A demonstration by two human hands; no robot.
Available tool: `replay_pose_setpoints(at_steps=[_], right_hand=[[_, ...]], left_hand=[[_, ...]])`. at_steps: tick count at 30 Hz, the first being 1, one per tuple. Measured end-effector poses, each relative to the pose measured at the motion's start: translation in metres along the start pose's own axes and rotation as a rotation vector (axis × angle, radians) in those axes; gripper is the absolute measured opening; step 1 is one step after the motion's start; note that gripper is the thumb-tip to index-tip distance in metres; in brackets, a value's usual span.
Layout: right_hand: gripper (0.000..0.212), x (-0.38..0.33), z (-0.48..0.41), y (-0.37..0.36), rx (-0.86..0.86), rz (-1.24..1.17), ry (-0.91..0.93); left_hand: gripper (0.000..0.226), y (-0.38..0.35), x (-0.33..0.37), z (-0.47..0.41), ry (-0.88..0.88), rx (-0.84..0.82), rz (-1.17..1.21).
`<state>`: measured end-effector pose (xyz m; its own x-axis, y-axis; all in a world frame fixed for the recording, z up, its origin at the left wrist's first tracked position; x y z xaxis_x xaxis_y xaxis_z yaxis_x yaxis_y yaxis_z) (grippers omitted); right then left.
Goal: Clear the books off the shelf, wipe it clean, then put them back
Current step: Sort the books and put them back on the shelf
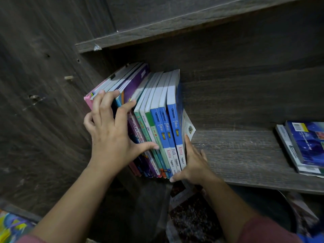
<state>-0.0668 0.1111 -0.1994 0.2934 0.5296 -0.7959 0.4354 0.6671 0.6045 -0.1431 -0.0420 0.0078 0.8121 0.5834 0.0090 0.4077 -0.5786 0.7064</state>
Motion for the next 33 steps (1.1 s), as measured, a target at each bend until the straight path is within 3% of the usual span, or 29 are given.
replay_pose_setpoints(at_steps=[6, 14, 18, 21, 28, 33], right_hand=[[0.149, 0.001, -0.004, 0.016, -0.189, -0.121, -0.112], [0.130, -0.009, 0.000, 0.015, -0.111, -0.110, -0.125], [0.131, -0.014, -0.003, 0.023, -0.166, 0.017, -0.118], [0.130, -0.019, -0.005, 0.030, -0.117, 0.074, -0.103], [0.112, -0.034, 0.020, 0.052, -0.097, 0.176, -0.074], [0.080, -0.043, 0.065, 0.120, 0.011, 0.320, -0.068]], left_hand=[[0.113, -0.009, 0.001, -0.002, 0.036, 0.060, 0.063], [0.111, -0.011, 0.000, -0.001, 0.028, 0.075, 0.054], [0.113, -0.012, -0.002, -0.001, 0.013, 0.069, 0.052], [0.116, -0.012, -0.002, -0.003, 0.016, 0.056, 0.049], [0.120, -0.007, 0.004, 0.001, 0.098, -0.041, -0.007], [0.090, 0.008, 0.034, 0.012, 0.187, -0.041, 0.102]])
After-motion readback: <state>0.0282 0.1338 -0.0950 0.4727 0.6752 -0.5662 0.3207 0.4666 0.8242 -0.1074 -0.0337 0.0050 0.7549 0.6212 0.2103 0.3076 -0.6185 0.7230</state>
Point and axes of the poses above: each hand's wrist, its own z-axis away from the middle knuckle, its own y-axis out of the back of the hand, x = y × z, the point moved 7 cm from there along -z, towards the middle knuckle, and after that the axes turned 7 degrees about y, right-handed, at the moved point
